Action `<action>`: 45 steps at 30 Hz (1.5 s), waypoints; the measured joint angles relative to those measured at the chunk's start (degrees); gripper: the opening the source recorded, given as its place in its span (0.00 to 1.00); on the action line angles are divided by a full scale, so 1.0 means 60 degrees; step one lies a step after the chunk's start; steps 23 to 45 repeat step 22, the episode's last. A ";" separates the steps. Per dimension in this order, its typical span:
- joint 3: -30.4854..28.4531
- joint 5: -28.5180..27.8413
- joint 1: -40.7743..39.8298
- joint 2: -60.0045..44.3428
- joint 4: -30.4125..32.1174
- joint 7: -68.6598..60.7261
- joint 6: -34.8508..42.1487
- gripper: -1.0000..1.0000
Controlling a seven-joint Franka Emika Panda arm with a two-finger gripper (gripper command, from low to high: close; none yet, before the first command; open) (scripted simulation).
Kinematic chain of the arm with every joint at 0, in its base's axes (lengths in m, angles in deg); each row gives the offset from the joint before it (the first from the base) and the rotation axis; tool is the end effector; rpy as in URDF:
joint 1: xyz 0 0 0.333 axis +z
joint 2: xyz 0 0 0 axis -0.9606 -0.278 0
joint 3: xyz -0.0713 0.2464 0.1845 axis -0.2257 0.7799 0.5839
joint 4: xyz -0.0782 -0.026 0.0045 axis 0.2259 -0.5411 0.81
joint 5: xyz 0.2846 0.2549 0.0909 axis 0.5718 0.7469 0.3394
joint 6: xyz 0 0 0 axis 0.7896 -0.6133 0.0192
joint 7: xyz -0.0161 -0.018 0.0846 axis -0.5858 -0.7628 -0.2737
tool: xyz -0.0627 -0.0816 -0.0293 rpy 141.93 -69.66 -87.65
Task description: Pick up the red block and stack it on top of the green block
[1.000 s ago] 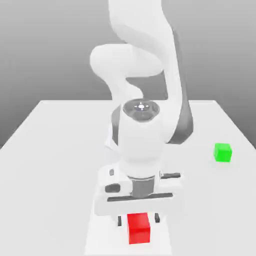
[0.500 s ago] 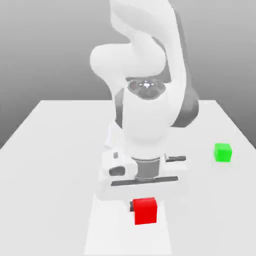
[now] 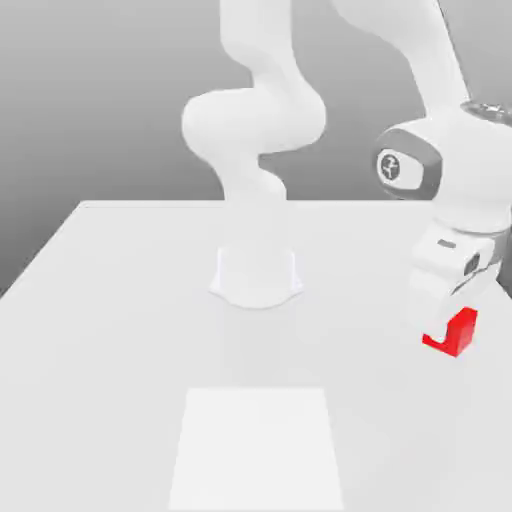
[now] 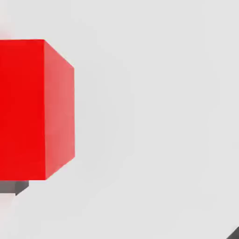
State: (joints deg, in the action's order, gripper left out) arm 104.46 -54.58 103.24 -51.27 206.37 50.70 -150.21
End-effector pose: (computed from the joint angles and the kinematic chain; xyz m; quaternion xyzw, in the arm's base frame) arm 0.2696 0.2901 0.2360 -0.9978 -0.0665 0.0038 0.0044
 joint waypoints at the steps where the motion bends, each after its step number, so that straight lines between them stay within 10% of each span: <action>1: 0.0119 0.0085 0.0259 0.0108 0.0084 -0.0085 0.0018 0.00; 13: 0.1833 0.1303 0.3043 0.1225 0.1022 -0.1219 0.0090 0.00; 19: 0.1514 -0.1347 0.2895 -0.0849 0.1006 0.0631 -0.1782 0.00; 20: 0.1303 -0.1815 0.2977 -0.1105 0.0990 0.0962 -0.1992 1.00; 45: 0.1303 -0.1815 0.2974 -0.1105 0.0990 0.0962 -0.1991 1.00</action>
